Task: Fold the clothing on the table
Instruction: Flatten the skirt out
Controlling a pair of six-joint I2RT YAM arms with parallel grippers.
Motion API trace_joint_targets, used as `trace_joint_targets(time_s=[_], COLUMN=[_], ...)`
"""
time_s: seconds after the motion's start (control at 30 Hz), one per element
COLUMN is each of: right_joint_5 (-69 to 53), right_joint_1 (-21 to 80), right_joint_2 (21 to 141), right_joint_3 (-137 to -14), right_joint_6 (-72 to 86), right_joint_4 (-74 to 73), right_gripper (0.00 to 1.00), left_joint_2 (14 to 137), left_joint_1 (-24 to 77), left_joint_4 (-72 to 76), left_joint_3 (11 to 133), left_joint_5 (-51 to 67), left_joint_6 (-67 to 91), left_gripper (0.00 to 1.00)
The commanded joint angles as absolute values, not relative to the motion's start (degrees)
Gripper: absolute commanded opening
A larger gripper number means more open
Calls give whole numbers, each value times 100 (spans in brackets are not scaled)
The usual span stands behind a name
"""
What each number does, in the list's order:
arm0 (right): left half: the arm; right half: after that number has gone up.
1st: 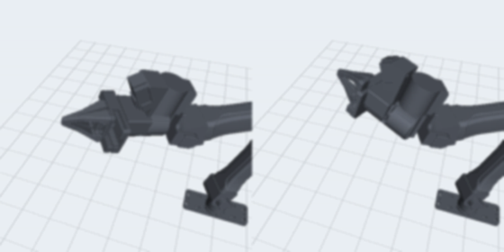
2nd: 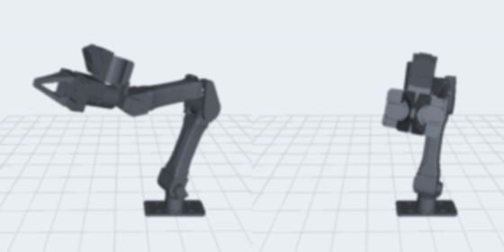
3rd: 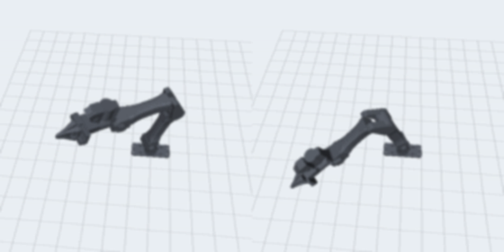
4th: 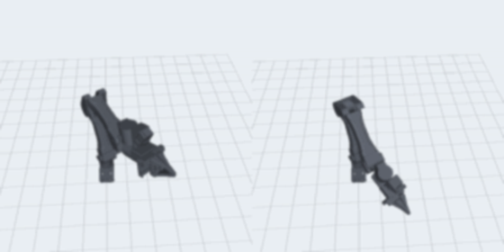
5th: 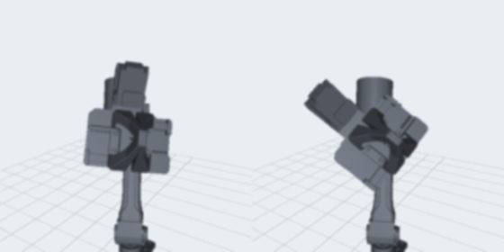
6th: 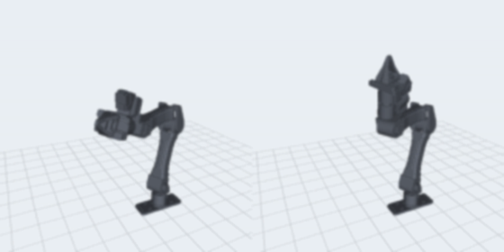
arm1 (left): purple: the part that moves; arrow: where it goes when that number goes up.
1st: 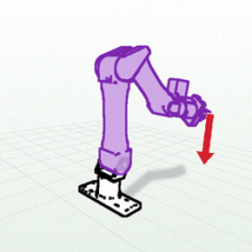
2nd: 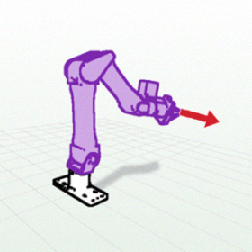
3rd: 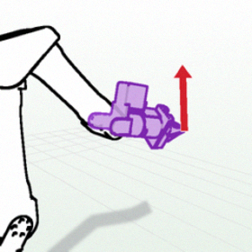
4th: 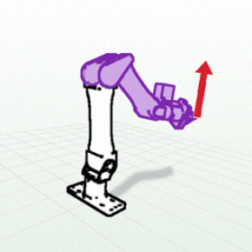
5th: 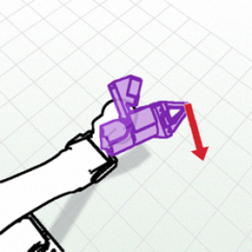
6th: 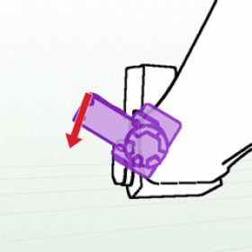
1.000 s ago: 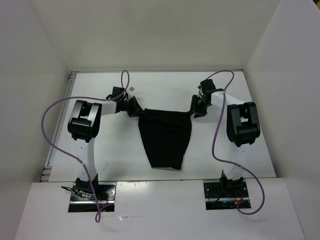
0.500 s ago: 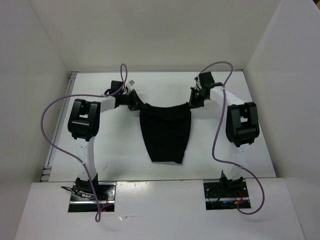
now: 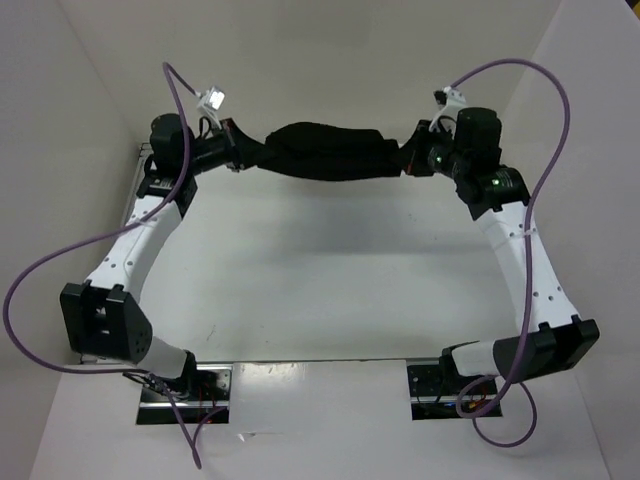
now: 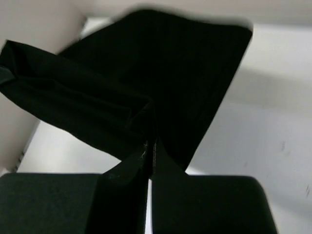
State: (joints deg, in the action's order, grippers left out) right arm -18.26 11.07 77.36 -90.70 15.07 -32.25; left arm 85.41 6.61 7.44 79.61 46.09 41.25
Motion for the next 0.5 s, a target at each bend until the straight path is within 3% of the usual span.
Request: trace_joint_targets(time_s=[0.0,0.23,0.47], right_joint_5=[-1916,-2363,-2417], right_joint_1=[1230,1345,1345], right_joint_2=[7290,6021,6581], right_joint_3=[-8359,-7911,-7787], right_joint_6=[1433,1590,1792], right_joint_4=[-3726,-4087,-3779], right_gripper=[0,0,2], left_joint_2=[8281,6287,6406], left_joint_1=[694,642,589], left_joint_4=[642,141,-149], left_joint_3=[7165,6653,6663], left_joint_5=[4729,4553,4140], left_joint_6=[4245,4359,4193], left_gripper=[1,1,2])
